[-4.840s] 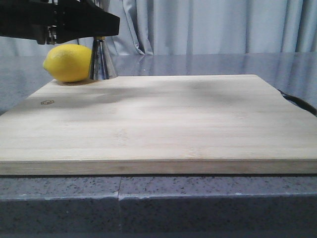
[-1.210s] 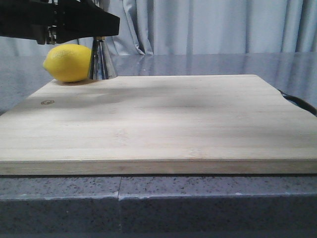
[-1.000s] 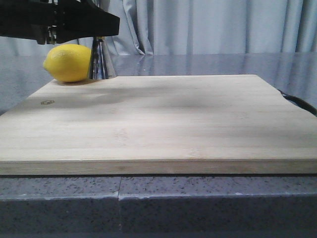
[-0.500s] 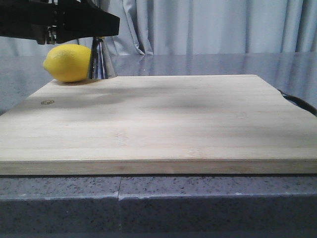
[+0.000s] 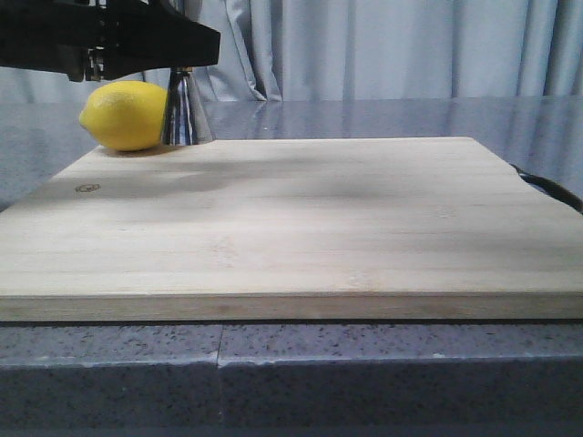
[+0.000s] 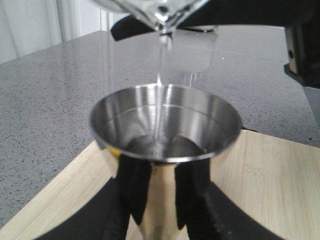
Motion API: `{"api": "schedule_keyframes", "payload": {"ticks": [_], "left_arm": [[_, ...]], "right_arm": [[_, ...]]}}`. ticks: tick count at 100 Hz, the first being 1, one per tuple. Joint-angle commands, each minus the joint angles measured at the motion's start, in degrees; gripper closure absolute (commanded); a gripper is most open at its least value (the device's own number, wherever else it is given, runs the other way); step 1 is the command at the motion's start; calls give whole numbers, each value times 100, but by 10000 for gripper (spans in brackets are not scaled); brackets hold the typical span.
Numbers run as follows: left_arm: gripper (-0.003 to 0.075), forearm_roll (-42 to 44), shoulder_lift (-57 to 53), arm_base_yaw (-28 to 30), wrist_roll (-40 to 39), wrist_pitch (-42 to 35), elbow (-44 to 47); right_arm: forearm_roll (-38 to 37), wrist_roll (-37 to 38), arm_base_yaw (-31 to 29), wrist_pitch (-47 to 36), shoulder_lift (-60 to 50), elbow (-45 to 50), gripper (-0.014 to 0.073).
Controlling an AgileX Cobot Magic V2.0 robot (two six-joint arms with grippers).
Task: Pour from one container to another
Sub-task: 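Tilt the beaker with the right gripper, pouring liquid into the jigger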
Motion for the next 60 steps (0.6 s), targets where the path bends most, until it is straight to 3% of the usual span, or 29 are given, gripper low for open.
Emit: {"api": "schedule_keyframes", "payload": {"ticks": [1,60], "left_arm": [[535,-490,-211,-39,-43,584,-178],[535,-490,-211,-39,-43,584,-178]], "right_arm": [[-368,-41,45,-312,-240,-225,297],[-681,-41,128,-334,-187,-225,297]]}}
